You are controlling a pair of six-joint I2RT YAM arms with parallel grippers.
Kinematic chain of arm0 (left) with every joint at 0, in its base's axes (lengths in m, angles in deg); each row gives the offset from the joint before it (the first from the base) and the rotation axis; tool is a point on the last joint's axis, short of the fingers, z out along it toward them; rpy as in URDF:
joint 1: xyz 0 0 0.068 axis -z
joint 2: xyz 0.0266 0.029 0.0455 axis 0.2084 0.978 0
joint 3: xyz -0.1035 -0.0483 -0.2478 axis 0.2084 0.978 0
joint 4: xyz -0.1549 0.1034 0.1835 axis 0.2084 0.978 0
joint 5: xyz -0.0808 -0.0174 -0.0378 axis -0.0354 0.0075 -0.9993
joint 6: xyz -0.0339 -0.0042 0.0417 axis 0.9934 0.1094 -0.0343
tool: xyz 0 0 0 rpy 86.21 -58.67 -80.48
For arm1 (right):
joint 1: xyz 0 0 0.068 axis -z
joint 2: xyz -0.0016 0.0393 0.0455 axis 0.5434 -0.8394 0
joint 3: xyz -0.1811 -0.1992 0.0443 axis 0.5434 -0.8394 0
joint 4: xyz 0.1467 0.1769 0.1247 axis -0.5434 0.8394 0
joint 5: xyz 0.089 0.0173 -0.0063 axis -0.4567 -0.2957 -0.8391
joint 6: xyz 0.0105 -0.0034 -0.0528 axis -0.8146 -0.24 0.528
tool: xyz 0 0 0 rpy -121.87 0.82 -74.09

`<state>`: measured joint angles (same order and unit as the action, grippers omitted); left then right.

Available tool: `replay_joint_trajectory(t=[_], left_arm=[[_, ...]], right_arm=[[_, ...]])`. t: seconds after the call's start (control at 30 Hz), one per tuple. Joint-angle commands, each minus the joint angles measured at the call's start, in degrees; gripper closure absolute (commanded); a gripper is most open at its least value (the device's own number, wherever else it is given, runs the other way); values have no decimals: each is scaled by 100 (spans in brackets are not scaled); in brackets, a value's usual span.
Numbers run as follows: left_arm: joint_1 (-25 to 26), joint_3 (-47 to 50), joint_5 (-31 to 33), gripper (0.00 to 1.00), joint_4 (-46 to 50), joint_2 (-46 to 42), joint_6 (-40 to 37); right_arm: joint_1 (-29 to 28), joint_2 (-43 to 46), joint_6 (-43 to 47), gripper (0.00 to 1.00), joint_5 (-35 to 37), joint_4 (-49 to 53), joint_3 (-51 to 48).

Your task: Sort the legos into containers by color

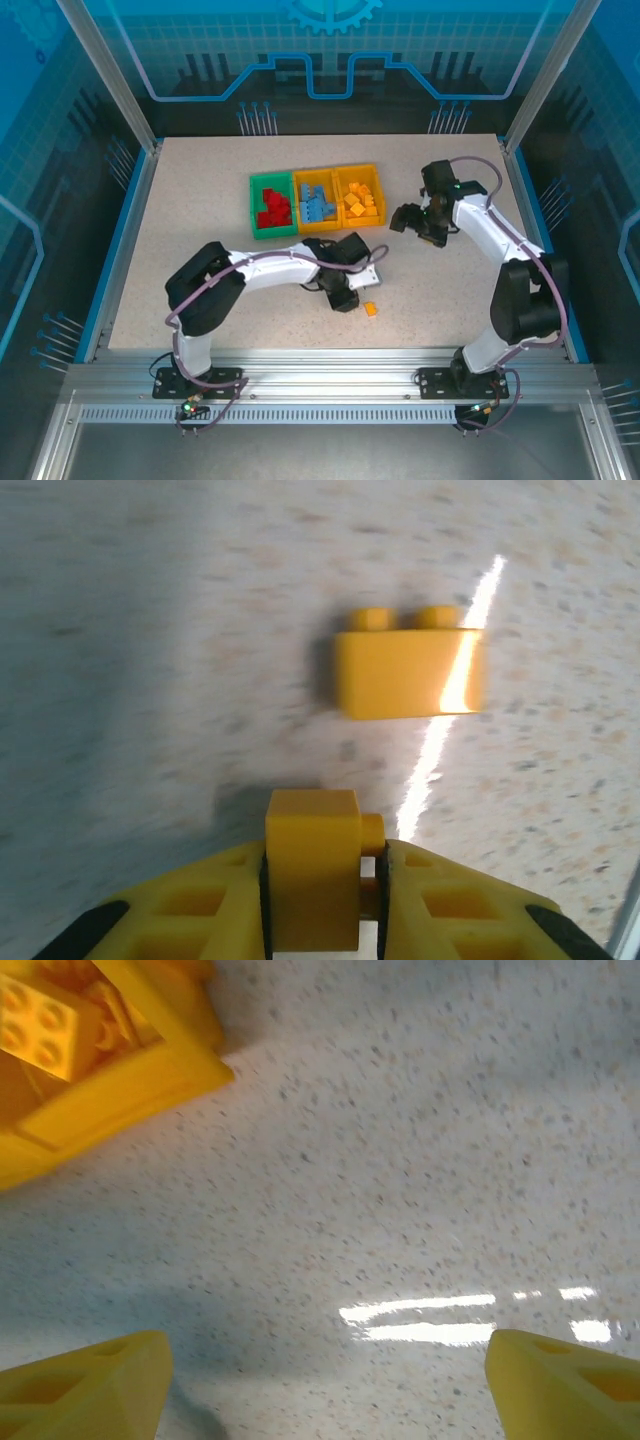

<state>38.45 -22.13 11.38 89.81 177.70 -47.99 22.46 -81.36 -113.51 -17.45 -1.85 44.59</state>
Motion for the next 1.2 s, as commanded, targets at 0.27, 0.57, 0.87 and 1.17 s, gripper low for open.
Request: replay_joint_trajectory(t=[0.27,0.57,0.87,1.17], left_arm=[[-948,-1562,365,70,233,165,921],[-1547,-3851,148,70,648,1457,1985],[-1804,-4906,-185,67,494,2281,3010],[-1928,-5107,-485,57,137,2483,3828]], right_arm=[[-825,569,50,18,329,-439,-1115],[-1771,873,181,27,323,-950,-1915],[-2500,739,258,32,319,-1273,-2225],[-3002,351,311,46,489,-994,-2244]])
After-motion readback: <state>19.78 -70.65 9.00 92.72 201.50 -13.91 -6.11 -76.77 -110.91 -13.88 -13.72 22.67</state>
